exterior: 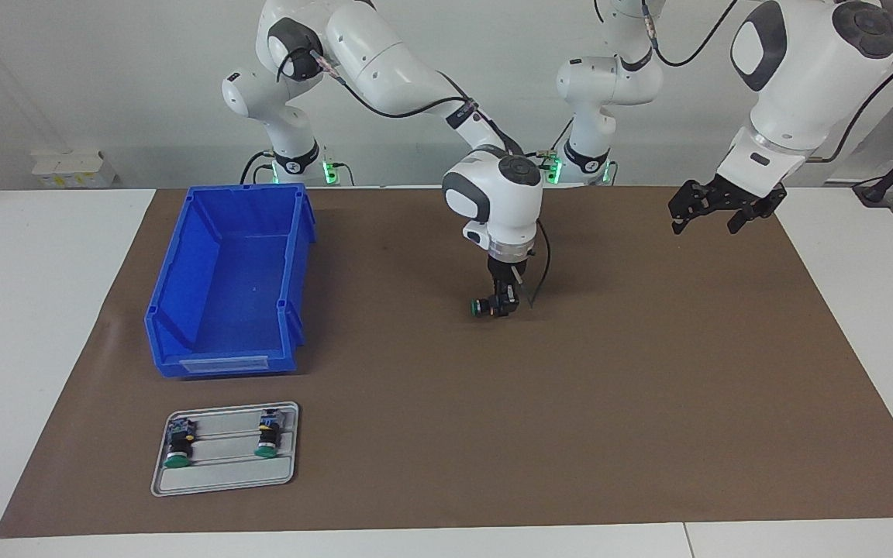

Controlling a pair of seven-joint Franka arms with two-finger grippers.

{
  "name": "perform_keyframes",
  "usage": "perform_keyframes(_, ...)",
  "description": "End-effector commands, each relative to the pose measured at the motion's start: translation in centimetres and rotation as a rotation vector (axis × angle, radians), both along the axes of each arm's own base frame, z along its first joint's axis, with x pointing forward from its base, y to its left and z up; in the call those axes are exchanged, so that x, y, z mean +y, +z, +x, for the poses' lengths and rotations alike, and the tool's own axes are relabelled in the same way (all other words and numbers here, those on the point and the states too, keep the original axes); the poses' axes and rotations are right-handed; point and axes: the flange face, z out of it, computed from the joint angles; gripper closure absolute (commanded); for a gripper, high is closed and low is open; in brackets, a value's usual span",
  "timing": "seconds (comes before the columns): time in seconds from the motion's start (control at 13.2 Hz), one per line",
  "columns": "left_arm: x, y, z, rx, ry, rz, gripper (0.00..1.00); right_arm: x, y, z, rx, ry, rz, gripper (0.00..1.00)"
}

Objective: Place and press button with both arms
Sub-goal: 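Carry the button to the table middle and set it down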

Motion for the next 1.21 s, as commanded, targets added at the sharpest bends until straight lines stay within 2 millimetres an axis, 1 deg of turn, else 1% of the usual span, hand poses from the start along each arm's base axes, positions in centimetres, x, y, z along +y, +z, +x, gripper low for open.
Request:
perform_keyframes(0.0, 0.4, 0.2, -0.8, 0.006, -0.007, -0.001, 0.0, -0.3, 1.0, -0.3, 0.002, -0.004, 0.022, 0.37)
perform_keyframes(0.08, 0.4, 0.1, -0.8, 0.007, -0.007, -0.001, 0.0, -0.3, 0.9, -0.3, 0.005, -0.008, 0.019, 0.14)
perform_keyframes(0.15, 0.4, 0.1, -0.8, 0.007, -0.007, -0.001, 0.0, -0.3, 1.1, -0.2, 0.003, -0.008, 0.021, 0.03)
perform_keyframes(0.23, 0.4, 0.1, -0.8, 0.007, -0.007, -0.001, 0.0, -0.4, 1.4, -0.1, 0.0, -0.008, 0.023, 0.02)
perform_keyframes(0.38, 0.4, 0.1, -0.8, 0.007, -0.007, -0.001, 0.0, -1.4, 4.1, 0.8, -0.02, -0.023, 0.049, 0.01)
perform_keyframes(0.53, 0.4, 0.1, -0.8, 0.007, -0.007, -0.001, 0.0, -3.2, 7.2, 1.7, -0.038, 0.008, 0.061, 0.01)
perform_keyframes(0.68, 0.4, 0.1, -0.8, 0.007, -0.007, -0.001, 0.0, -6.7, 10.6, 3.1, -0.041, 0.03, 0.074, 0.01)
perform_keyframes(0.76, 0.4, 0.1, -0.8, 0.007, -0.007, -0.001, 0.0, -8.0, 12.0, 3.4, -0.044, 0.054, 0.089, 0.01)
perform_keyframes(0.99, 0.4, 0.1, -0.8, 0.007, -0.007, -0.001, 0.0, -12.3, 15.4, 4.7, -0.052, 0.167, 0.061, 0.0)
perform_keyframes(1.14, 0.4, 0.1, -0.8, 0.007, -0.007, -0.001, 0.0, -15.3, 17.3, 5.6, -0.048, 0.229, 0.037, 0.0)
